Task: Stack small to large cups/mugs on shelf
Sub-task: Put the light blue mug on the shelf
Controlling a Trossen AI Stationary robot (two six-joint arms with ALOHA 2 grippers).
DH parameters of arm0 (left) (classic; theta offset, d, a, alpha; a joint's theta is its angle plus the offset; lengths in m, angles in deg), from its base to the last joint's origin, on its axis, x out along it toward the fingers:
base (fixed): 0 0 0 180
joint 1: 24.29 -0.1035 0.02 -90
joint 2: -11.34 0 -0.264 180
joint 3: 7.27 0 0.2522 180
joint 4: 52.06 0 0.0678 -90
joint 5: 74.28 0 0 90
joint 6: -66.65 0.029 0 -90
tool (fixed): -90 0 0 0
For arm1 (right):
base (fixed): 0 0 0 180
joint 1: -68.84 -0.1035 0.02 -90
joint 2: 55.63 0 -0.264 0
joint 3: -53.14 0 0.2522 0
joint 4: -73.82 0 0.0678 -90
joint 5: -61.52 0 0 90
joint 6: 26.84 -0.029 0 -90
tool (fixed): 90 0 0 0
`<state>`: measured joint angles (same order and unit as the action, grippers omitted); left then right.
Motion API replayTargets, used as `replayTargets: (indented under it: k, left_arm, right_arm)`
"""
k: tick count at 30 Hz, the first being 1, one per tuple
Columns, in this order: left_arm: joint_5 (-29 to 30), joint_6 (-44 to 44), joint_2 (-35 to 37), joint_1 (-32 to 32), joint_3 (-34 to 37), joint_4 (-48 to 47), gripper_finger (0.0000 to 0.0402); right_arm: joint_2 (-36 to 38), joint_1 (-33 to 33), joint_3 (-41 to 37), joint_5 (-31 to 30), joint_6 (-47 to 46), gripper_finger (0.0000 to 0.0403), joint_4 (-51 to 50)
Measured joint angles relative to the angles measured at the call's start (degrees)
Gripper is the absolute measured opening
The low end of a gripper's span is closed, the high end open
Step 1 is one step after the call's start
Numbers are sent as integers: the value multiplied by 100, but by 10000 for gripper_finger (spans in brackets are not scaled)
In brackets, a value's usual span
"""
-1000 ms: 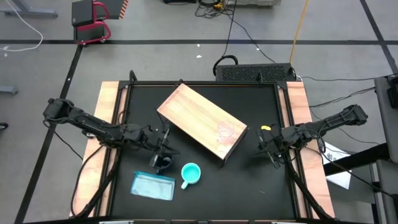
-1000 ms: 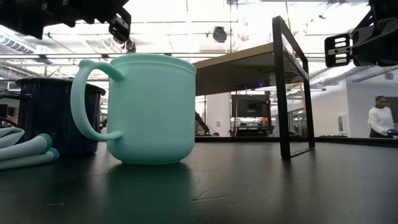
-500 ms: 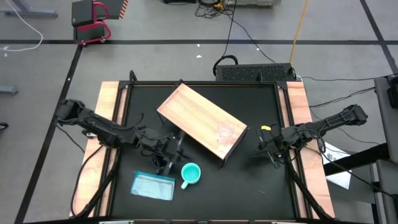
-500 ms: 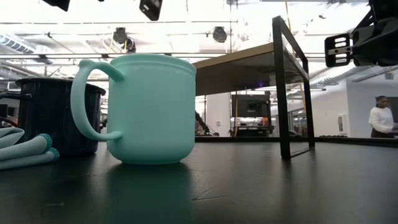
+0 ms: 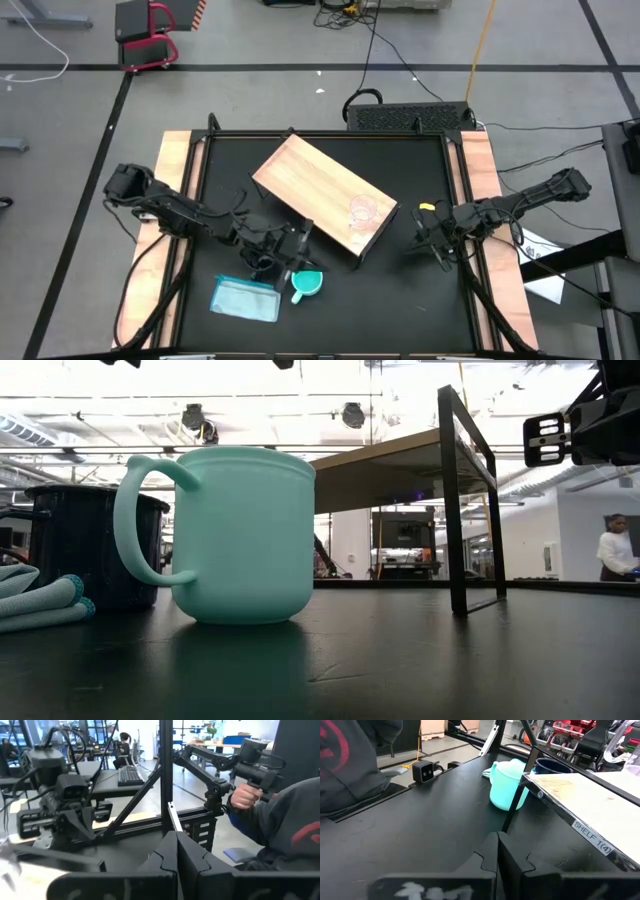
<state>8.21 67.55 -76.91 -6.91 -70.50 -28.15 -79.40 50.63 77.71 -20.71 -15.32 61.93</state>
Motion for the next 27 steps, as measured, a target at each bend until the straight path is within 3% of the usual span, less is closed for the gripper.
replayTargets:
  k: [27]
  left_arm:
    - [53, -138, -74, -4, -57, -316, 0]
  right_arm:
    - [-1, -1, 0, 0, 7, 0, -39]
